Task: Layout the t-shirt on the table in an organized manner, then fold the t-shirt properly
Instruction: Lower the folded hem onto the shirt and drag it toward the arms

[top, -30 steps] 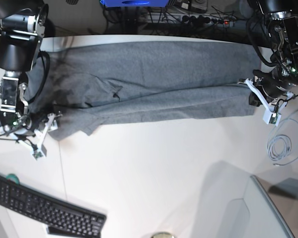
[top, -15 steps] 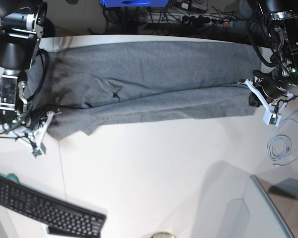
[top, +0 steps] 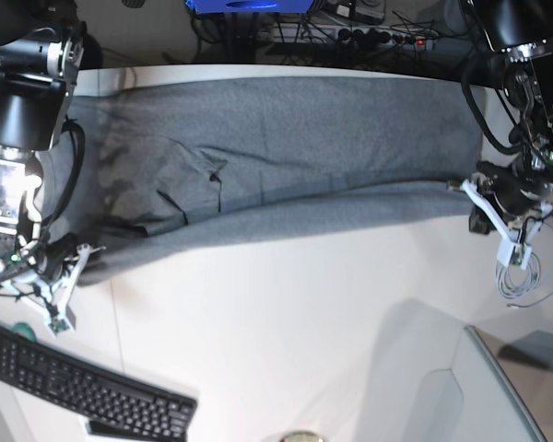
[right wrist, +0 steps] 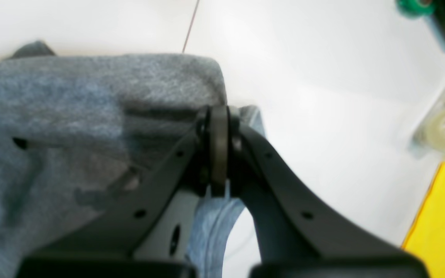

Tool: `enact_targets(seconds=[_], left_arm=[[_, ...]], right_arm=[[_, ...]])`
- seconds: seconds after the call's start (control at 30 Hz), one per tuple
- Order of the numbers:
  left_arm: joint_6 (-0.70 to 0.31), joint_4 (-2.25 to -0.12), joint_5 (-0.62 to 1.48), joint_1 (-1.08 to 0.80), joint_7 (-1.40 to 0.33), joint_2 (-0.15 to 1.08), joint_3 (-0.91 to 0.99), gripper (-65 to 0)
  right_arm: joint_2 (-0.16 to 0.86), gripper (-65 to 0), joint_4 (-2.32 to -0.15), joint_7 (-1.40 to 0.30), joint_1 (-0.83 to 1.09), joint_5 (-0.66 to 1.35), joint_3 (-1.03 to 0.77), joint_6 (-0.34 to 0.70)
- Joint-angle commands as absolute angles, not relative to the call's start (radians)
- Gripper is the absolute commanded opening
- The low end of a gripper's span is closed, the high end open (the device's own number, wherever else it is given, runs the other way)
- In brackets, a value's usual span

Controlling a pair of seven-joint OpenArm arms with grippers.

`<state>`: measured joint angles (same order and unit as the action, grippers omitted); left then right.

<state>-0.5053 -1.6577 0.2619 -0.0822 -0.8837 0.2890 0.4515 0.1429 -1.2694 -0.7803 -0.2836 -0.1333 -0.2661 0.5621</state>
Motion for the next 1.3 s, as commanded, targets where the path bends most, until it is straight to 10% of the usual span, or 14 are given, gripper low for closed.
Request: enact_targets(seconds=[0.0, 1.27], left_arm=[[-0.504, -1.676, 0.269, -0.048, -0.869, 0.306, 0.458, -65.0], [-0.461, -1.606, 0.268, 0.030, -0.872, 0.308, 0.466, -65.0]], right_arm=[[0.153, -64.8, -1.287, -0.763, -0.326, -0.130, -0.266, 0.564], [0.171, -64.8, -0.819, -0.355, -0.499, -0.131, -0.269, 0.564]])
